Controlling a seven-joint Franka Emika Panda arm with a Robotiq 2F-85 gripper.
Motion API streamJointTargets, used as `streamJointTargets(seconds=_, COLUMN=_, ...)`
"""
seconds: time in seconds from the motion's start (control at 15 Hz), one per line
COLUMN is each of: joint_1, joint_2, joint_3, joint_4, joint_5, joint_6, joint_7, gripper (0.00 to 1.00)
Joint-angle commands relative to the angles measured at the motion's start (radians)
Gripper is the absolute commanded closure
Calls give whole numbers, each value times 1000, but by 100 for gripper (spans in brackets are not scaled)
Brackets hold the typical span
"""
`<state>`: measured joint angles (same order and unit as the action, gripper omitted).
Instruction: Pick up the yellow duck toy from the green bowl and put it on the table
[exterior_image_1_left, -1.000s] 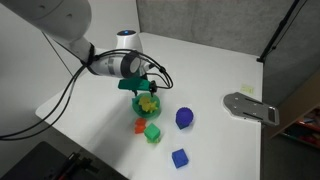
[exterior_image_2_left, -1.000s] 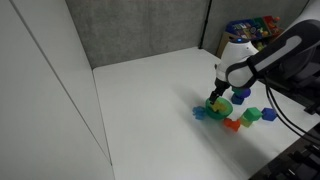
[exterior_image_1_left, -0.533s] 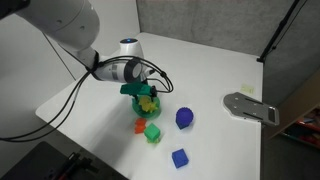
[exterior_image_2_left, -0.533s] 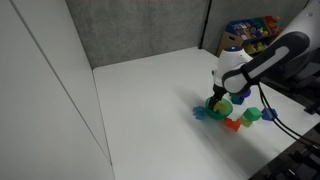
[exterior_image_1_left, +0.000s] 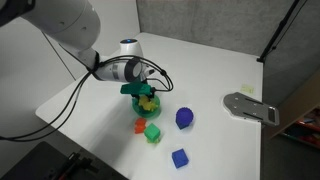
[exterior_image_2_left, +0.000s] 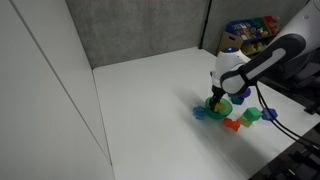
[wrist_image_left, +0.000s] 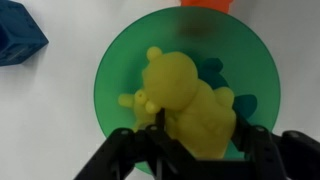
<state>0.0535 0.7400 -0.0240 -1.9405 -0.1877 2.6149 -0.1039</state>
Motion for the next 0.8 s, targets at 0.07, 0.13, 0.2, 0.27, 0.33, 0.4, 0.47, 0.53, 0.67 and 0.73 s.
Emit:
streamJointTargets(seconds=0.07, joint_1=-6, joint_2=-93, joint_3=23, joint_4=-35, joint_5=13, joint_6=-45, joint_7=-10, gripper=67)
streamJointTargets(seconds=0.13, joint_1=-4, joint_2=-115, joint_3=27, joint_4=-43, joint_5=16, joint_6=-55, joint_7=-6, gripper=68)
streamJointTargets(seconds=0.2, joint_1=-1, joint_2=-139, joint_3=32, joint_4=-52, joint_5=18, joint_6=-69, joint_7=-2, gripper=71)
streamJointTargets(seconds=0.27, joint_1=0, joint_2=-161, joint_3=39, joint_4=-59, joint_5=21, joint_6=-80, joint_7=0, gripper=72)
streamJointTargets(seconds=0.33, joint_1=5, joint_2=-186, joint_3=46, joint_4=-71, joint_5=21, joint_6=-83, joint_7=3, gripper=72)
streamJointTargets(seconds=0.4, joint_1=8, joint_2=-206, joint_3=55, joint_4=-79, joint_5=24, joint_6=-90, joint_7=4, gripper=72)
streamJointTargets(seconds=0.47, joint_1=15, joint_2=-226, joint_3=64, joint_4=-92, joint_5=26, joint_6=-92, joint_7=10, gripper=72)
streamJointTargets(seconds=0.53, joint_1=19, joint_2=-244, joint_3=76, joint_4=-105, joint_5=31, joint_6=-94, joint_7=12, gripper=72)
streamJointTargets(seconds=0.67, joint_1=36, joint_2=-272, joint_3=101, joint_4=-137, joint_5=45, joint_6=-89, joint_7=19, gripper=72)
streamJointTargets(seconds=0.73, joint_1=45, joint_2=-281, joint_3=112, joint_4=-152, joint_5=53, joint_6=-85, joint_7=22, gripper=72)
